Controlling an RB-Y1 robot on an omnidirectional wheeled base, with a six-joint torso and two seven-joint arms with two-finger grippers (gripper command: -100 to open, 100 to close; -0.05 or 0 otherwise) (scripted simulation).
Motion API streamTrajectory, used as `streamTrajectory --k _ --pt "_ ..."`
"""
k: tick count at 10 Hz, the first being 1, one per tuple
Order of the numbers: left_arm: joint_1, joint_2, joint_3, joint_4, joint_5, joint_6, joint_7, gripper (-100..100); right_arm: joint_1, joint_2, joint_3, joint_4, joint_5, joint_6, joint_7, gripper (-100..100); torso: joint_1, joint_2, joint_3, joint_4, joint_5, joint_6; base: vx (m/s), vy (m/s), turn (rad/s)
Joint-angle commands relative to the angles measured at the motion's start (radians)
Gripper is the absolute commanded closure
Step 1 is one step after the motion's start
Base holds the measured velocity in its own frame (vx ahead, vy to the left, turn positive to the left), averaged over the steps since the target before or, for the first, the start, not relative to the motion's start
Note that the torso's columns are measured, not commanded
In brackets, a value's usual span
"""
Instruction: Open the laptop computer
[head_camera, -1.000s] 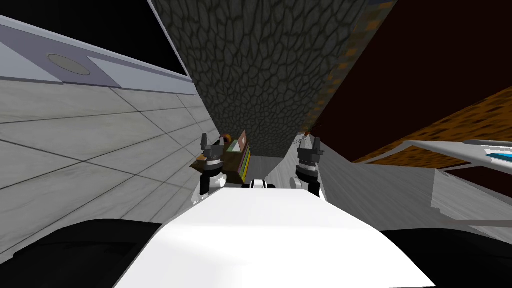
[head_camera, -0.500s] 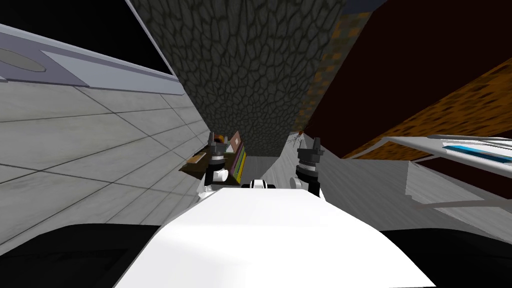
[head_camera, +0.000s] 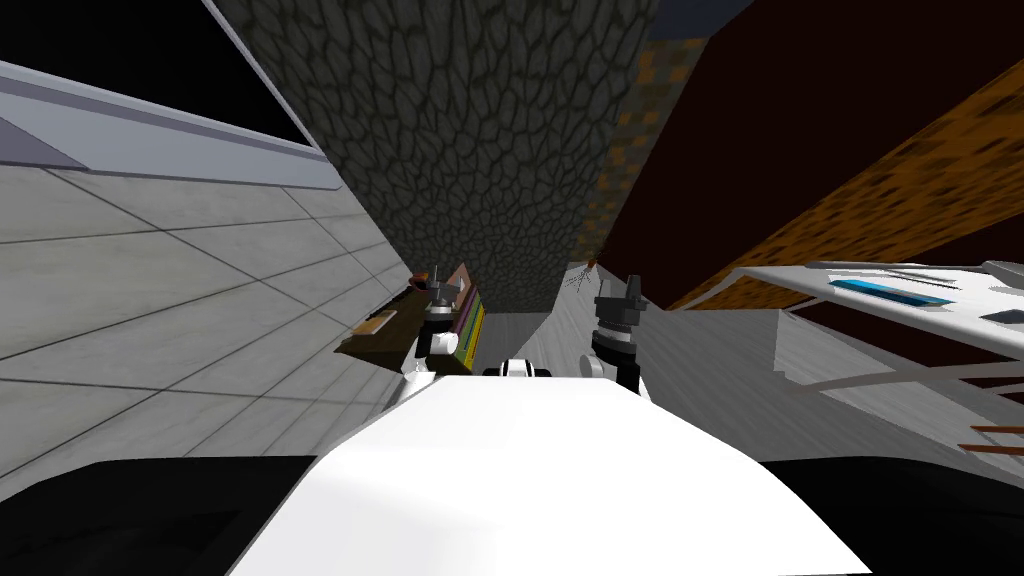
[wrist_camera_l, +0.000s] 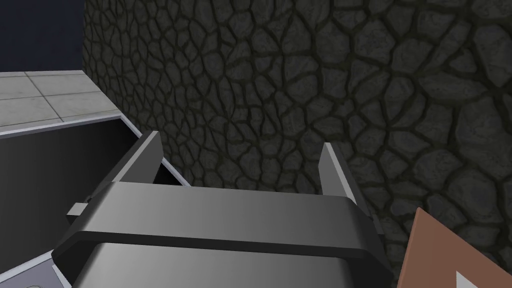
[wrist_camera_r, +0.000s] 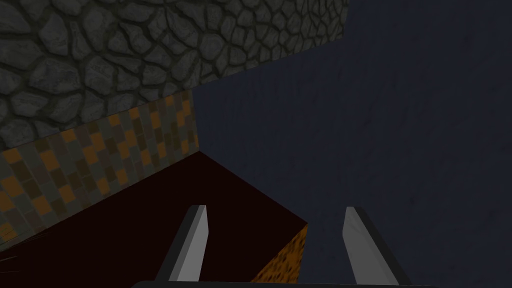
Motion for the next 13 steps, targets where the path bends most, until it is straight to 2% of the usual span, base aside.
streamTrajectory --k 1,5,6,13 --pt "-0.044 0.022 0.015 0.073 0.027 0.049 0.03 -100 0.0 0.0 0.0 0.0 0.0 0.0 0.0 0 0.001 0.0 0.0 0.0 0.0 0.0 0.017 -0.032 -0.083" --pt "-0.087 0.045 0.035 0.189 0.069 0.121 0.056 -100 0.0 0.0 0.0 0.0 0.0 0.0 0.0 0 0.001 0.001 0.0 0.0 0.0 0.0 0.016 0.016 -0.083" --pt "-0.087 0.045 0.035 0.189 0.069 0.121 0.056 -100 0.0 0.0 0.0 0.0 0.0 0.0 0.0 0 0.001 0.0 0.0 0.0 0.0 0.0 0.012 0.037 -0.017" --pt "-0.125 0.074 0.072 0.369 0.139 0.244 0.075 -100 0.0 0.0 0.0 0.0 0.0 0.0 0.0 0 -0.001 0.0 0.0 0.0 0.0 0.0 0.008 0.073 -0.059"
